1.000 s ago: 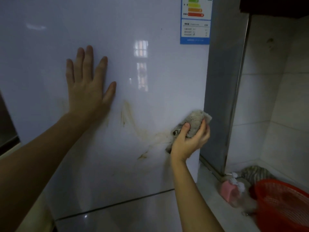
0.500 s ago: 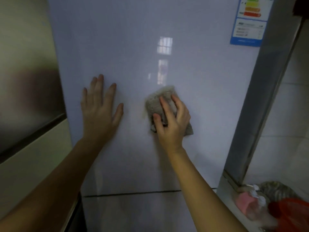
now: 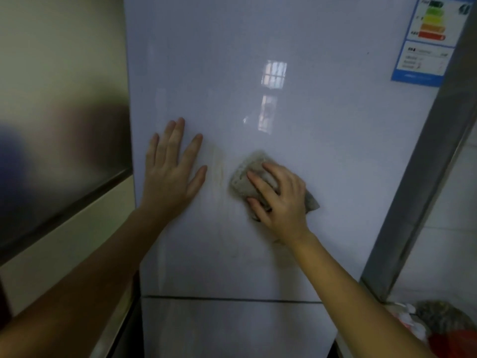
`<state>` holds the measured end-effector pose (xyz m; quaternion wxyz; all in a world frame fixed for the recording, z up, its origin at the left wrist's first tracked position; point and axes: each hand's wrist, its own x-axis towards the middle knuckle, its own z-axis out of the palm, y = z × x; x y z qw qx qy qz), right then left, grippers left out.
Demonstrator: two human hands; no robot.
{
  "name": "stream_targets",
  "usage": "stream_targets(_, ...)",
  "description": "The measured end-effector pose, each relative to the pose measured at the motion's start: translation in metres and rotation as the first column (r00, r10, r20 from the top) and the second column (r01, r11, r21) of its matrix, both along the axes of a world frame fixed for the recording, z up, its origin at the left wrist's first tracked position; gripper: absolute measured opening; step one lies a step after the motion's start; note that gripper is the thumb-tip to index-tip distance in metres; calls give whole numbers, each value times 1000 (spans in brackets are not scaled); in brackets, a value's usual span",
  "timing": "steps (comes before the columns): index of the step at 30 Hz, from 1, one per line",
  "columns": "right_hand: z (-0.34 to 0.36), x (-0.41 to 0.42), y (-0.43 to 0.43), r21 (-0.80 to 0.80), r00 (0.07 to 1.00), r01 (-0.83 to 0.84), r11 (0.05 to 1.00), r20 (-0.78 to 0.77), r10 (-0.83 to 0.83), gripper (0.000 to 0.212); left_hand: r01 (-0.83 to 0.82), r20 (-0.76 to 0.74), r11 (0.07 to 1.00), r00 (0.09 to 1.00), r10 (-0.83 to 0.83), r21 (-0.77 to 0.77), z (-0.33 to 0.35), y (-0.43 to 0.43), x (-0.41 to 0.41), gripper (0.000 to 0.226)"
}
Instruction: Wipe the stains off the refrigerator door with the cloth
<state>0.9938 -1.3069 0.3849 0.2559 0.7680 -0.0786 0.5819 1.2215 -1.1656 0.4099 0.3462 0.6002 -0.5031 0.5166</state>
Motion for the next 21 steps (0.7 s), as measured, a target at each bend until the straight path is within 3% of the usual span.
stream_targets(2, 7, -7, -3, -27, 1000, -9, 1000, -29, 9, 42, 1, 8, 1000, 1000, -1, 0, 1, 1, 1, 61)
stream_targets(6, 51, -15, -9, 79, 977, 3, 997, 214, -20, 46, 23, 2, 1000, 1000, -23, -5, 0, 1, 1, 61)
stream_targets(9, 69, -13, -6, 148, 962, -12, 989, 272, -29, 48, 18, -3, 1000, 1000, -18, 7, 0, 1, 2, 62)
stream_targets(11, 56, -8, -3, 82, 985, -2, 997, 171, -12, 46, 13, -12, 1000, 1000, -13, 18, -1, 2, 1, 62)
stream_targets(13, 29, -4, 1, -50, 998, -11, 999, -62, 8, 43, 10, -17, 1000, 1000, -9, 23, 0, 2, 0, 62)
stream_targets(16, -2, -1, 3, -183, 935, -66, 981, -354, -3, 37, 8, -9, 1000, 1000, -7, 25, 1, 5, 0, 62)
stream_targets(18, 2, -2, 2, -229, 913, -83, 970, -409, -19, 35, 5, -6, 999, 1000, -5, 32, 0, 10, 3, 61)
stream_targets(21, 35, -1, 3, -199, 956, -54, 979, -293, -7, 38, 12, -28, 1000, 1000, -11, 23, -2, 20, 12, 62)
